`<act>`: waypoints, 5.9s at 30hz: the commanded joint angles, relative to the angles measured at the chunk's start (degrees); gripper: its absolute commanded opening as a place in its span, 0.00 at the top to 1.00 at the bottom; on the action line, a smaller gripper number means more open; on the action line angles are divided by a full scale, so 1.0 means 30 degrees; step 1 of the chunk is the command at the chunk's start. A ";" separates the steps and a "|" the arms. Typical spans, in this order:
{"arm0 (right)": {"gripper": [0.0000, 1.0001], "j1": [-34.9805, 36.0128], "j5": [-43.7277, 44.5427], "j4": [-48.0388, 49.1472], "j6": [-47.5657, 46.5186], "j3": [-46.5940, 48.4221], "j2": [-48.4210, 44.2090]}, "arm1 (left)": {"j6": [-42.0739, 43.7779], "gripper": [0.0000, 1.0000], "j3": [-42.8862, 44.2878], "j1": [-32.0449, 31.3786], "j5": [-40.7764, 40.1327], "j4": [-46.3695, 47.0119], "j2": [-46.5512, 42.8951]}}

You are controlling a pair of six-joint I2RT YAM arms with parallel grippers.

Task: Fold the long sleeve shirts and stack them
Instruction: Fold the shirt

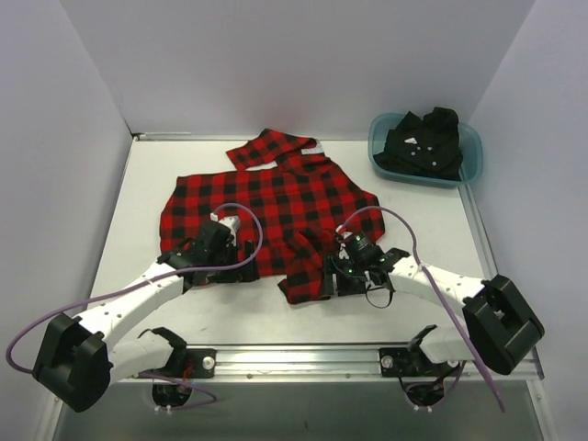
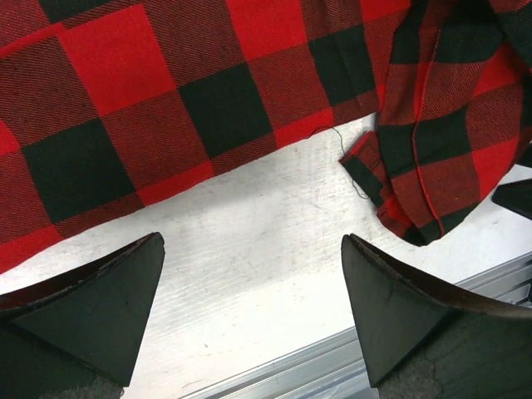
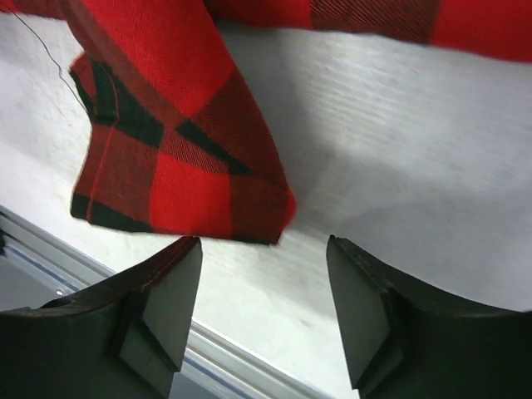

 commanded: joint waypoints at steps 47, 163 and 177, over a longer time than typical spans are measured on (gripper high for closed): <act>0.50 -0.7123 0.2675 -0.5910 -0.2710 0.9292 0.2650 | -0.3341 0.03 -0.0903 0.8705 -0.1644 0.0428 -0.0449; 1.00 -0.5318 0.0645 -0.3587 -0.6098 1.8013 1.1410 | 0.5096 0.03 0.1939 0.6539 -0.1819 0.1630 -0.2030; 0.78 0.2859 0.0966 -0.7341 -1.0243 2.0035 1.1640 | 0.4891 0.02 0.1675 0.6568 -0.2083 0.1630 -0.2791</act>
